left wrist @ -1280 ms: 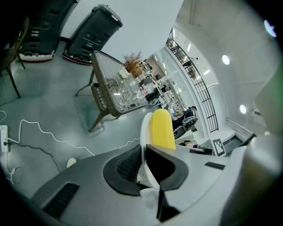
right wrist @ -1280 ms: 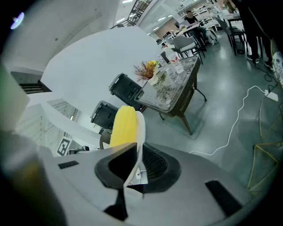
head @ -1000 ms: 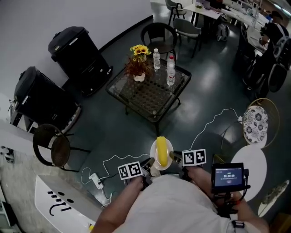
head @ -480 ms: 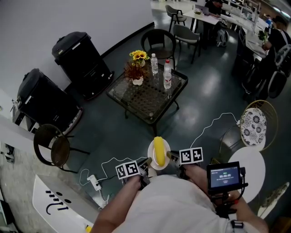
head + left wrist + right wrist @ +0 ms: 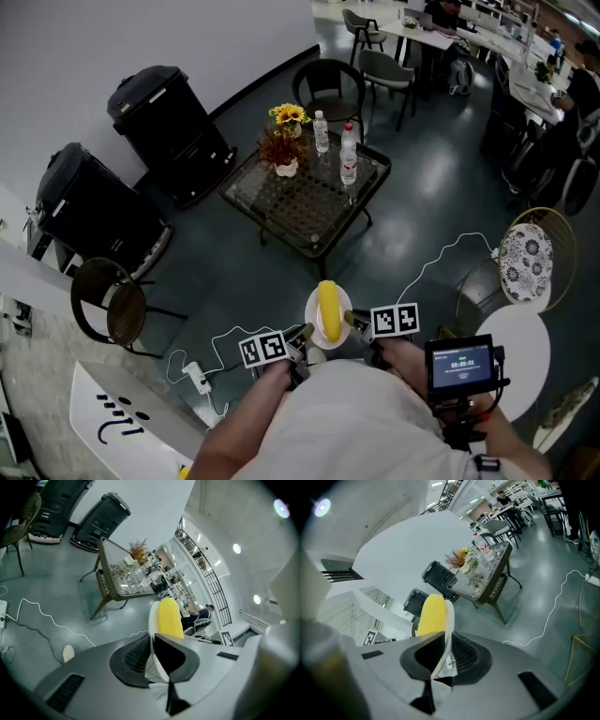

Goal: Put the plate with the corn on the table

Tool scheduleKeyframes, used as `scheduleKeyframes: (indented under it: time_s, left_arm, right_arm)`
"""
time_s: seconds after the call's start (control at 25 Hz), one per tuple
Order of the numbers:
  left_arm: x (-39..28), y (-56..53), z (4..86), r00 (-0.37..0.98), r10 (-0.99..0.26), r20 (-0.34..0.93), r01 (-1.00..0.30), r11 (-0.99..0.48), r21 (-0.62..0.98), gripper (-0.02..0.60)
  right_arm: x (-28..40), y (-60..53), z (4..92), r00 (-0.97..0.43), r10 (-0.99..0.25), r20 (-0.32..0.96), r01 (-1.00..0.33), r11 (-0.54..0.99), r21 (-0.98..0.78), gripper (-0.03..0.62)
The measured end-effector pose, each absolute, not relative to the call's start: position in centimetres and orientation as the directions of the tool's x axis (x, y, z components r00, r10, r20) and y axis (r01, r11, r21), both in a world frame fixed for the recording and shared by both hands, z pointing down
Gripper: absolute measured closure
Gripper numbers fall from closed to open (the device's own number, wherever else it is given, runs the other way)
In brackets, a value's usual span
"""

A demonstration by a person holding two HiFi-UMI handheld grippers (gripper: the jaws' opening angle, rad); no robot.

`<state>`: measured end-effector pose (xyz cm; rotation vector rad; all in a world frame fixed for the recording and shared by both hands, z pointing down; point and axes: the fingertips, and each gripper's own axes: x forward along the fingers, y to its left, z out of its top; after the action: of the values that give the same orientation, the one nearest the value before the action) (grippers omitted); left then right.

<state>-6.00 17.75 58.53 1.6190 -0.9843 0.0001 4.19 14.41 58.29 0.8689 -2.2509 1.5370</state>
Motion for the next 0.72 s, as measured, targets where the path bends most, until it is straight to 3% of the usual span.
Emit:
scheduleKeyframes:
  time_s: [0.72]
  left_arm:
    - [-9.7, 13.0, 59.0, 0.658, -0.570, 0.492, -0.588, 0.021, 0.809, 0.546]
  right_arm:
    - [0.6, 9.9, 58.8, -0.768, -0.339, 0.544, -0.629, 0.233, -0.742, 0.545]
